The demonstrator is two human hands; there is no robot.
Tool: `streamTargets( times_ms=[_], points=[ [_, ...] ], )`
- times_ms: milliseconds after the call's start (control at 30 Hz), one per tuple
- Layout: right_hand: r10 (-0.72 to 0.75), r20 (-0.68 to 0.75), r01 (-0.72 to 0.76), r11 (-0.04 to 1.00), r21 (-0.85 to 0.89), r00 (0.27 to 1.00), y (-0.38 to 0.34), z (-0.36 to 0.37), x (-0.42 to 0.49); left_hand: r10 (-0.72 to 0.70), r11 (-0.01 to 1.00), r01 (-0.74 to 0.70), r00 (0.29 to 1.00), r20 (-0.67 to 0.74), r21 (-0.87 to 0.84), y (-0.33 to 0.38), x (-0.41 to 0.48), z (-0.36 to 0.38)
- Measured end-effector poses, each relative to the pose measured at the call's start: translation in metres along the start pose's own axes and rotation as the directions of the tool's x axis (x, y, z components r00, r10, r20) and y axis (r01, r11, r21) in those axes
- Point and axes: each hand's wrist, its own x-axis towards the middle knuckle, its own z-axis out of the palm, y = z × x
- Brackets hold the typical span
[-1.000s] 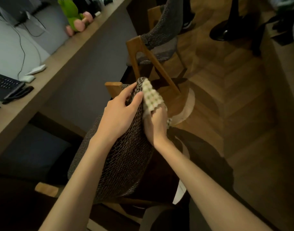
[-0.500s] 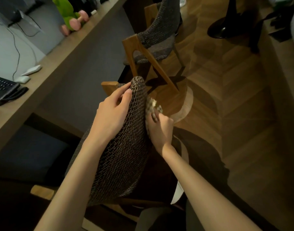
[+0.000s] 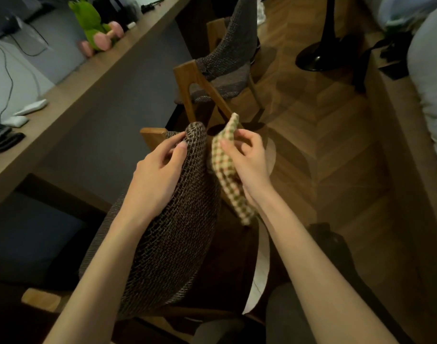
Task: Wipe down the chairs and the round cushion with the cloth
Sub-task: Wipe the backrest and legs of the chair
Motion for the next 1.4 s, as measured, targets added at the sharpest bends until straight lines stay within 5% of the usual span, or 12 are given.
streamTargets(
  times_ms=[300, 500, 733, 1033, 1400],
  points=[
    [-0.219, -0.047, 0.205, 0.956, -0.212, 0.975, 0.038, 0.055, -0.003, 0.006, 0.999, -0.004, 0.999, 0.046, -0.041, 0.000, -0.002, 0.000],
    [-0.526, -0.192, 0.472, 0.841, -0.265, 0.829, 0.048, 0.056, 0.007, -0.002, 0.998, 0.005, 0.999, 0.049, -0.065, 0.001, 0.000, 0.001],
    [-0.155, -0.285, 0.111, 0.980, -0.167, 0.946, 0.069, 0.037, 0.017, -0.002, 0.997, 0.005, 0.999, 0.037, -0.071, 0.003, -0.001, 0.002],
    [-0.412, -0.202, 0.391, 0.910, -0.134, 0.889, 0.033, 0.056, 0.018, -0.017, 0.991, 0.023, 0.999, 0.046, -0.130, 0.003, 0.001, 0.002],
    [0.100, -0.099, -0.130, 0.922, -0.365, 0.990, 0.117, 0.017, 0.089, 0.000, 0.993, 0.007, 0.998, 0.060, -0.117, 0.005, 0.001, 0.002]
  ],
)
